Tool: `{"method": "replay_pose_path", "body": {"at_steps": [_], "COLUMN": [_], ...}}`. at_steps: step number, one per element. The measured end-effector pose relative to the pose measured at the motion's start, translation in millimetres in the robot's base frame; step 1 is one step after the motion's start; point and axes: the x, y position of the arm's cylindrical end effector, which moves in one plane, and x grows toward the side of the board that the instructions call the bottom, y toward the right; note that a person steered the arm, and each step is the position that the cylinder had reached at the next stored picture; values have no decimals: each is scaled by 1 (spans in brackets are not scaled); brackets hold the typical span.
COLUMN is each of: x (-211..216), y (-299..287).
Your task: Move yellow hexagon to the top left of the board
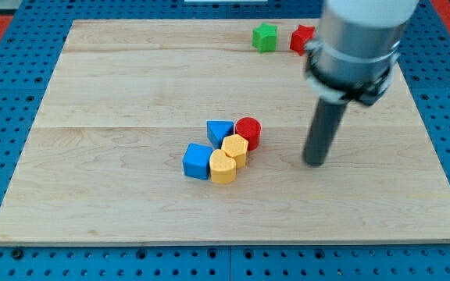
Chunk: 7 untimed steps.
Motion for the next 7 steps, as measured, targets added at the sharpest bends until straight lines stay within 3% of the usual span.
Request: {"method": "replay_pose_path", "body": {"at_steps": [1, 3, 5, 7], "x": [-8, -57, -98, -74], "y": [-69, -151, -137, -210]}}
